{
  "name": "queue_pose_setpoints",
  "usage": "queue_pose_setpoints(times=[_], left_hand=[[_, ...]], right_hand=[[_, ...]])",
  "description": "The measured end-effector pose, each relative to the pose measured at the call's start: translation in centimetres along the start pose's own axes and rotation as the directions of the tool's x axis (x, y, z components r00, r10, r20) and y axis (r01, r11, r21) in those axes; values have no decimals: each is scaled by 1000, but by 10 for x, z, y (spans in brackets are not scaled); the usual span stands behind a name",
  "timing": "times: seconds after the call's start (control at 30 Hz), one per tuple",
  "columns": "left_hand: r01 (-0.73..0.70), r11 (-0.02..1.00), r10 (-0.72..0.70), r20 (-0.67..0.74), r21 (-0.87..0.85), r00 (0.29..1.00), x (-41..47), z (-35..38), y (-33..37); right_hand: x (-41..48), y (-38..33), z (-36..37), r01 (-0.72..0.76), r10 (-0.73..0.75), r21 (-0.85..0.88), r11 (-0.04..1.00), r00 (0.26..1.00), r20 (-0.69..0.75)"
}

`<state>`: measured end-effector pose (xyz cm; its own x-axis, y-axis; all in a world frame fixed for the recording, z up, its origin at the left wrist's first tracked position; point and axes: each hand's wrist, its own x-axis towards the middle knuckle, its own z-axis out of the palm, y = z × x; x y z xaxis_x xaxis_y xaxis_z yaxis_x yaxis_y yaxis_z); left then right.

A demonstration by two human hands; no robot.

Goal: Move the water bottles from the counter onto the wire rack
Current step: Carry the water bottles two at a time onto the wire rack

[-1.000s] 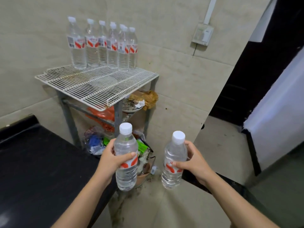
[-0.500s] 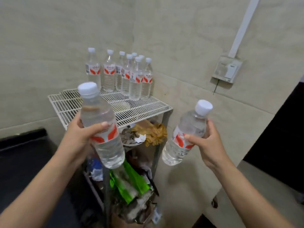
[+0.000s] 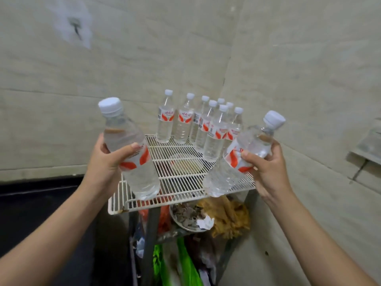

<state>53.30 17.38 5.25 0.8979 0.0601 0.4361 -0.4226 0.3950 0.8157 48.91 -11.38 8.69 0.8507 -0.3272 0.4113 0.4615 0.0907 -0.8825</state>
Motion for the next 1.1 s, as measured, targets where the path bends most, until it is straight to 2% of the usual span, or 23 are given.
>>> queue_pose_setpoints(times=[0.17,0.33,0.43,0.67,0.83,1.1], left_hand=[[3,1000,-3,-56,-12,998,64,0,-24],[71,993,-64,-81,91,995,130,0,-65],[114,989,-107,-74,94,992,168,-1,-85],[183,972,-182,-21,146,983,228,16,-116],[211,961,-213,-9,179,977,247,24,-136],[216,953,-215,-26,211,976,255,42,-163]], right_hand=[[77,36,36,-68,71,-29,997,990,119],[154,70,68,-86,158,-241,967,942,297],[192,92,86,-113,215,-277,954,903,371],[247,140,117,-102,218,-322,941,912,347],[275,157,121,-215,265,-202,955,928,264],[284,179,110,-237,275,-163,958,921,276]])
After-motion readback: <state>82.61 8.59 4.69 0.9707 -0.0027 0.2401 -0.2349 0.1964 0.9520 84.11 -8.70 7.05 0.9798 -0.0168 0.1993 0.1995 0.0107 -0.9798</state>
